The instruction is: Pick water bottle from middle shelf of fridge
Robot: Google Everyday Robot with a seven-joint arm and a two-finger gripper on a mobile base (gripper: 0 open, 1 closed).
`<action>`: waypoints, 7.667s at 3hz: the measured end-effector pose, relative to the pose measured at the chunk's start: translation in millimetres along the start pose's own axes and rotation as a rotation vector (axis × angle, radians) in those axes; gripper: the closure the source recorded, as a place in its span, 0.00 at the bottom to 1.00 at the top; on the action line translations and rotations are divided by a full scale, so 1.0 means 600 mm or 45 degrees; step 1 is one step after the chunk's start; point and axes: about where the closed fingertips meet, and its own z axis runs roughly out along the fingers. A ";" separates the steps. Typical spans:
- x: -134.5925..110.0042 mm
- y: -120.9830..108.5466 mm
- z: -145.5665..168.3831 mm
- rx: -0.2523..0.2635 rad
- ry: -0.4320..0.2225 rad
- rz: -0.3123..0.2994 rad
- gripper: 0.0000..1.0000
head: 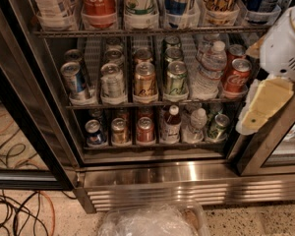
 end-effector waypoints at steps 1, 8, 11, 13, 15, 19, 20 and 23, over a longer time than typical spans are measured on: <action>-0.021 0.000 0.013 0.061 -0.109 0.070 0.00; -0.028 -0.007 0.178 0.361 -0.586 0.609 0.00; -0.045 -0.024 0.197 0.552 -0.802 1.026 0.00; -0.039 -0.043 0.184 0.633 -0.844 1.053 0.00; -0.025 -0.068 0.187 0.779 -0.930 1.096 0.00; -0.012 -0.078 0.247 1.041 -1.198 0.981 0.00; -0.020 -0.077 0.242 0.999 -1.253 1.038 0.00; -0.050 -0.109 0.274 1.051 -1.402 1.256 0.00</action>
Offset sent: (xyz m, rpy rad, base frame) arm 0.0246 0.0335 -0.0206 0.3654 -0.2511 -0.1752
